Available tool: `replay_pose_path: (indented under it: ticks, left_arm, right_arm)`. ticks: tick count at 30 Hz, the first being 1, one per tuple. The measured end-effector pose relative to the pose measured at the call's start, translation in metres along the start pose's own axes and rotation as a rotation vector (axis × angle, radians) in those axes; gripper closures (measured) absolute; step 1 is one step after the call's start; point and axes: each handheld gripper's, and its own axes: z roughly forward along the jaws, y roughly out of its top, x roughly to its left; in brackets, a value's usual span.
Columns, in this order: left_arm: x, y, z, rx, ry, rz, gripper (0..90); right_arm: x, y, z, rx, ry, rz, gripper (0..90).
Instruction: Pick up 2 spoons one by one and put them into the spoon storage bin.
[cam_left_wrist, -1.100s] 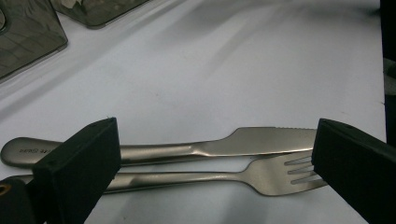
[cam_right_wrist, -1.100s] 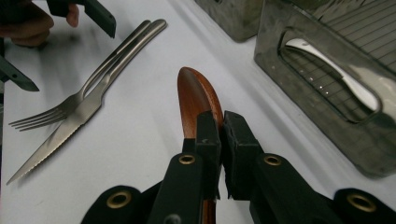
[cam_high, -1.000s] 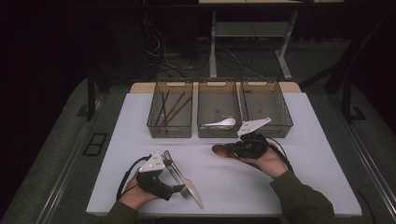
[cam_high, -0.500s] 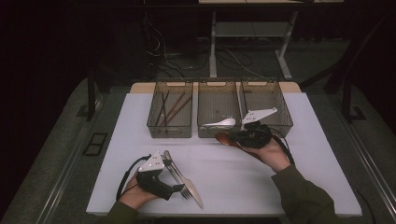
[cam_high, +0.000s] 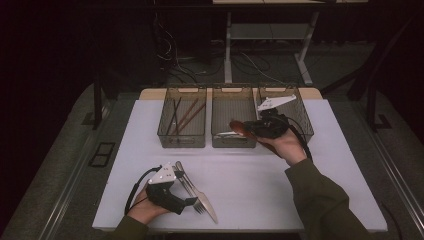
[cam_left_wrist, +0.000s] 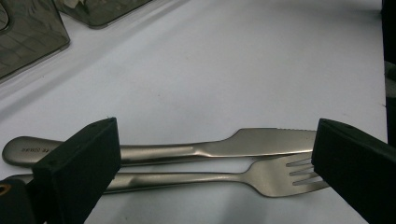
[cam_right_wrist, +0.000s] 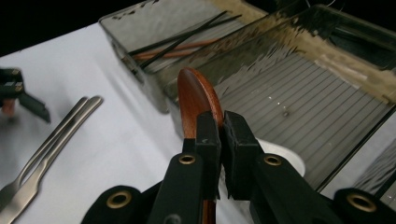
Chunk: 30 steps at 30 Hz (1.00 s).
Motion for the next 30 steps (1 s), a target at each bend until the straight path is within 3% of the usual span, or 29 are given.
replay_pose_path:
  ticks: [14, 20, 30]
  left_arm:
    - [0.000, 0.000, -0.001, -0.010, -0.004, -0.004, 0.7]
    - [0.000, 0.000, -0.002, -0.015, -0.004, -0.003, 0.7]
    - [0.000, 0.001, -0.002, -0.020, -0.007, -0.002, 0.7]
  right_arm:
    - [-0.013, 0.040, 0.023, -0.006, -0.056, 0.027, 84.8]
    - [-0.015, 0.057, 0.036, -0.004, -0.086, 0.006, 84.9]
    - [-0.025, 0.065, 0.064, 0.017, -0.148, 0.029, 84.8]
